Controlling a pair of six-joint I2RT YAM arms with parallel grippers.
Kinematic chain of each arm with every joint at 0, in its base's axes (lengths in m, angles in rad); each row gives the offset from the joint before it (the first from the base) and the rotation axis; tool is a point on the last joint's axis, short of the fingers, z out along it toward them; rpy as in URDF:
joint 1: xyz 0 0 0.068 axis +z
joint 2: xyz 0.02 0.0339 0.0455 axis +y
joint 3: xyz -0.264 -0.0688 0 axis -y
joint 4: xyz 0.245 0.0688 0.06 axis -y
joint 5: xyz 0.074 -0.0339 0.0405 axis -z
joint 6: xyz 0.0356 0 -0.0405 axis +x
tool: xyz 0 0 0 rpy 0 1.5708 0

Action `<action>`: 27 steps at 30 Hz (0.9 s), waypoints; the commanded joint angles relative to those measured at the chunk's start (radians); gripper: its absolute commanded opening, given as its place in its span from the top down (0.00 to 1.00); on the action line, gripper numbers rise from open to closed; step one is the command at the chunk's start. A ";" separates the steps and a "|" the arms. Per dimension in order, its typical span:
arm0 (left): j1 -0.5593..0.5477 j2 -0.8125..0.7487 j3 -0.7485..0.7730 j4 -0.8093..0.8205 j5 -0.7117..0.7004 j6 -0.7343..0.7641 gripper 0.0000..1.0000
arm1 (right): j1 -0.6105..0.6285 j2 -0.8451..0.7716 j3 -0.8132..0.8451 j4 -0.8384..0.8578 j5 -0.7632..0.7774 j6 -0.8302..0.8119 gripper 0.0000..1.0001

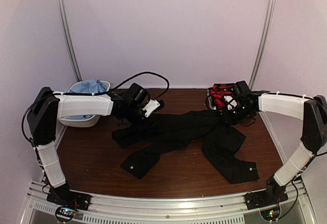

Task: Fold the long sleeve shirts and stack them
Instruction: Flatten out the crumpled shirt at the center of the board.

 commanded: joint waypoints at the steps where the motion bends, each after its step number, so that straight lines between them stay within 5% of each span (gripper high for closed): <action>1: -0.029 0.095 0.086 -0.044 -0.118 0.062 0.28 | -0.008 -0.002 -0.021 0.037 -0.035 -0.021 1.00; 14: -0.052 0.222 0.208 -0.090 -0.300 0.067 0.34 | -0.009 0.002 -0.034 0.050 -0.058 -0.027 1.00; 27: -0.025 0.205 0.206 -0.030 -0.217 0.011 0.37 | -0.009 0.002 -0.040 0.046 -0.056 -0.029 1.00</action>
